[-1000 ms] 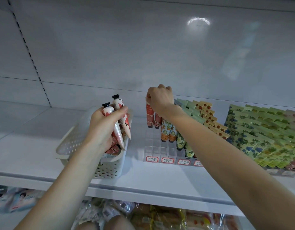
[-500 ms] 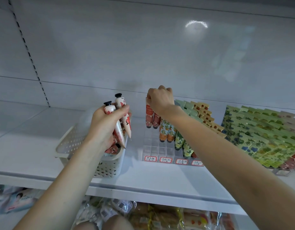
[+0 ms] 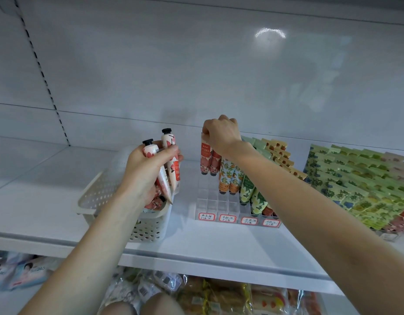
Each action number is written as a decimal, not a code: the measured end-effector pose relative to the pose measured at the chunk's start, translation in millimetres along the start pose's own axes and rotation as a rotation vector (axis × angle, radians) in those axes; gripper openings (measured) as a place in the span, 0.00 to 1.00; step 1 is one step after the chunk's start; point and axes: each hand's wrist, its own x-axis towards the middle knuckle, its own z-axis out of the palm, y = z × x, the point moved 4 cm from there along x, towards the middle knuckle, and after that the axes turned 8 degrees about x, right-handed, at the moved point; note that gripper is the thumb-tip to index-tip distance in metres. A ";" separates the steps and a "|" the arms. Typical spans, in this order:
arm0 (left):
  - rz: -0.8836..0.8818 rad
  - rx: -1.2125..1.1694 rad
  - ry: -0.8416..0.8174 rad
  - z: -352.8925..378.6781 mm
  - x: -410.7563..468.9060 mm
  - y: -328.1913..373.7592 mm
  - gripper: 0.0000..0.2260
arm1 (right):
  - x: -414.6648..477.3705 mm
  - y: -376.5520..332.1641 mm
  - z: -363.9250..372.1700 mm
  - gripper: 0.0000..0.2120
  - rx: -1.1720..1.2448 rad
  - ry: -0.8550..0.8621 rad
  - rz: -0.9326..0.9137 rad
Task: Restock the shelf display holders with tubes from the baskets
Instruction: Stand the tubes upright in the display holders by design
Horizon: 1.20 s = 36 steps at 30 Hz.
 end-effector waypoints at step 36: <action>-0.034 0.023 -0.010 4.7 -3.1 -2.0 0.09 | -7.0 3.6 -4.6 0.11 0.033 0.008 0.020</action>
